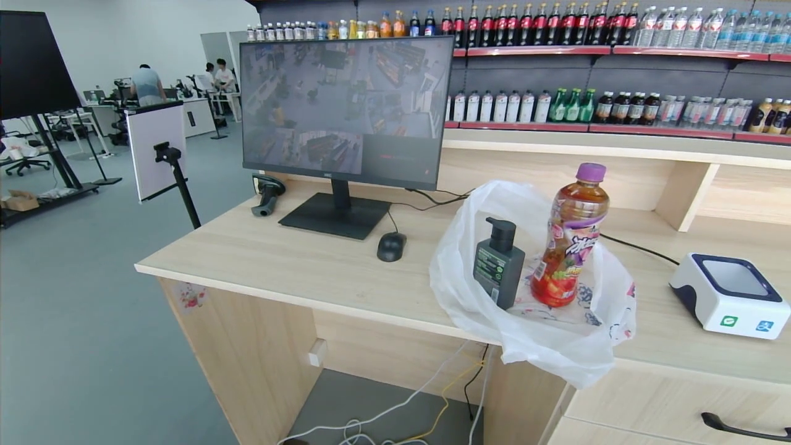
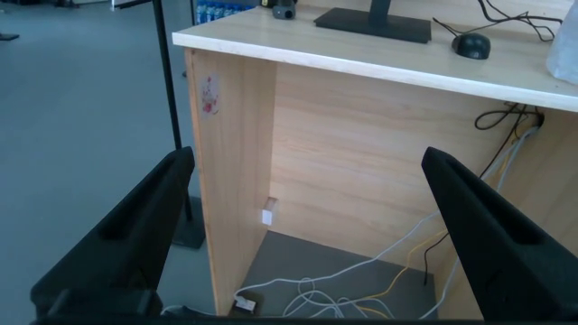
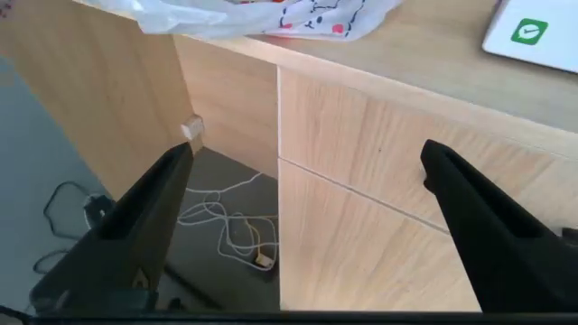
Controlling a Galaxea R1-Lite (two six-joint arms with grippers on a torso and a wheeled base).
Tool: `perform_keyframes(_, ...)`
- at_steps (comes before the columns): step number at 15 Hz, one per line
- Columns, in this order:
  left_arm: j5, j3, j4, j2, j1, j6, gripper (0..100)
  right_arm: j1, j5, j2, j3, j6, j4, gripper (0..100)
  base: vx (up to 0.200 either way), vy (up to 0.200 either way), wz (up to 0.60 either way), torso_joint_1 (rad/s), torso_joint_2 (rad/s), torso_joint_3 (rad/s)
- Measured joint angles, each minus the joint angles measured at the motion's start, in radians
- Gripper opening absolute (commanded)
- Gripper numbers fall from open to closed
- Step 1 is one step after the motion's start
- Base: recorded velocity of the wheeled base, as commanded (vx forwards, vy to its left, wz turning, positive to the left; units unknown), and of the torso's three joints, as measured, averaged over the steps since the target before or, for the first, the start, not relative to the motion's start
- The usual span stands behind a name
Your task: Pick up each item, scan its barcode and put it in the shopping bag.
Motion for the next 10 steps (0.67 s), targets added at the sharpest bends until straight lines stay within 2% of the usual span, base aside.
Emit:
perform_keyframes(2, 0.0, 0.0, 0.0, 0.0, 0.0, 0.0, 100, -0.008, -0.043, -0.122, 0.0, 0.015, 0.081, 100, 0.0, 0.0, 0.0, 0.0, 0.0, 0.0)
perform_keyframes(4, 0.0, 0.0, 0.0, 0.0, 0.0, 0.001, 100, -0.056, -0.063, -0.139, 0.0, 0.026, 0.115, 100, 0.0, 0.0, 0.0, 0.0, 0.0, 0.0)
perform_keyframes(7, 0.0, 0.0, 0.0, 0.0, 0.0, 0.001, 100, -0.214, -0.073, -0.159, 0.001, 0.035, 0.13, 100, 0.0, 0.0, 0.0, 0.0, 0.0, 0.0)
perform_keyframes(8, 0.0, 0.0, 0.0, 0.0, 0.0, 0.001, 100, -0.241, -0.073, -0.172, 0.001, 0.037, 0.131, 100, 0.0, 0.0, 0.0, 0.0, 0.0, 0.0)
perform_keyframes(10, 0.0, 0.0, 0.0, 0.0, 0.0, 0.002, 100, -0.22, -0.088, -0.199, 0.001, 0.04, 0.134, 100, 0.0, 0.0, 0.0, 0.0, 0.0, 0.0)
